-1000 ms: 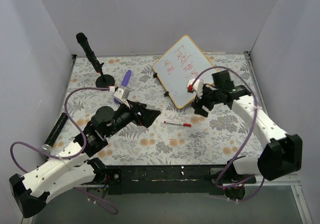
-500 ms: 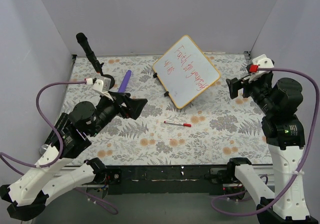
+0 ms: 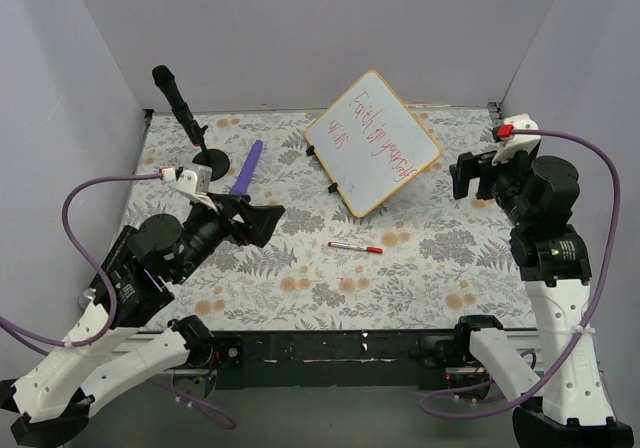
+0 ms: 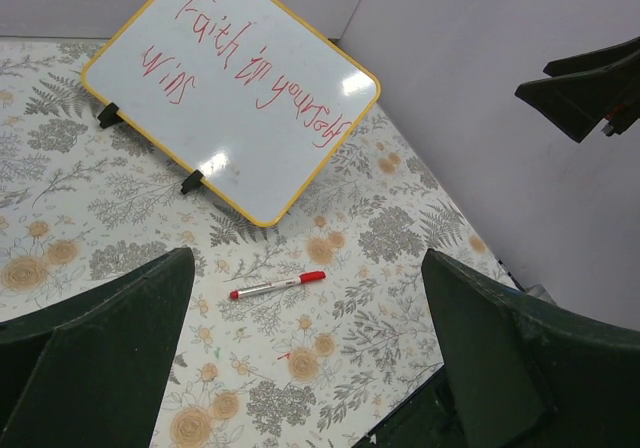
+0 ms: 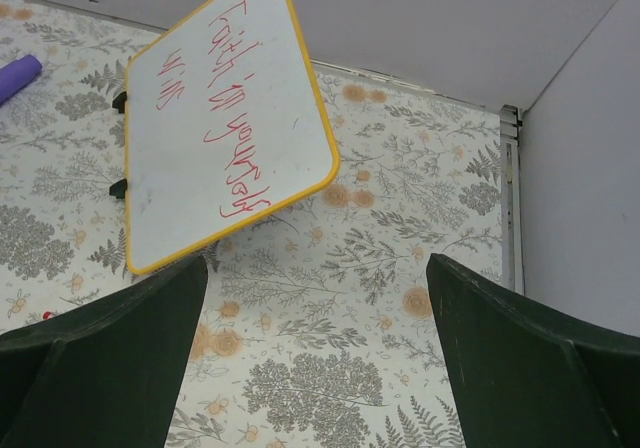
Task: Write a sentence on the whiteboard
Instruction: Reset both arms
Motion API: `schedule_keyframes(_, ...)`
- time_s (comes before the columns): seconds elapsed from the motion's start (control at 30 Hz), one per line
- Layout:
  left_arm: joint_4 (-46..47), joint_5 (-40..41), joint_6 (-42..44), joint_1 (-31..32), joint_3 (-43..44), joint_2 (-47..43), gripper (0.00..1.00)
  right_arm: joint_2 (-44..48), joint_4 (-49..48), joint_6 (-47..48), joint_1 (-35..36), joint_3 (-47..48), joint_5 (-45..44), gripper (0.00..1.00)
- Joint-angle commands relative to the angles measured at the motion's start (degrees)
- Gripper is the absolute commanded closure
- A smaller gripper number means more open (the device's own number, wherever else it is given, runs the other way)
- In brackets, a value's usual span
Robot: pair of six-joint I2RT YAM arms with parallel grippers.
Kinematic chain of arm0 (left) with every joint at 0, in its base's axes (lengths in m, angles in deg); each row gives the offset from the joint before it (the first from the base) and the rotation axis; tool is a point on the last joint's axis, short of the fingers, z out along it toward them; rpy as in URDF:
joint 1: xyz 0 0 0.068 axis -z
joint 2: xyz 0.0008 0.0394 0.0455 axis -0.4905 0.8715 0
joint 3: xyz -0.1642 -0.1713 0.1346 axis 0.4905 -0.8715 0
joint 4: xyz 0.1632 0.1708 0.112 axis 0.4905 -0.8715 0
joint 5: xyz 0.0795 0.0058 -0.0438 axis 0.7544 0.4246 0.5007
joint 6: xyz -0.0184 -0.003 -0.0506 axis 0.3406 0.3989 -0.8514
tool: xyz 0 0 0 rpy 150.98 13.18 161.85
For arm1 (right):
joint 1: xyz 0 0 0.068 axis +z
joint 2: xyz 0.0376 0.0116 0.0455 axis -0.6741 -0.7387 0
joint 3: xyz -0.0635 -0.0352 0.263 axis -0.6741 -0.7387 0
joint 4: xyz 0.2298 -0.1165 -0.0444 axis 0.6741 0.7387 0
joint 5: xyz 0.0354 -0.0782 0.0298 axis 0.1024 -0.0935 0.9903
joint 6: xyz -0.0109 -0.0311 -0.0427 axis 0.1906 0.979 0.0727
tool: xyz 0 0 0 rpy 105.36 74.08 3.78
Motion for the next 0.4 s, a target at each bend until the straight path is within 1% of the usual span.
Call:
schedule_keyframes(0.0,-0.16,1.43,-0.26,-0.27,-2.02,-0.72,0.02,0.59,-3.65,-1.42,-0.18,-0.85,-1.63,0.02)
schedule_keyframes(0.2,3.0,1.87,-0.78,-0.27,-4.83,-0.99,0.02,0.94,-4.0,-1.16,-0.1,-2.7,-2.16,0.02)
schedule_keyframes(0.37,2.92,2.75,0.88,-0.27,-4.14,0.07,0.02,-0.03,-4.87,-0.11,-0.18,-3.49,-2.51,0.02)
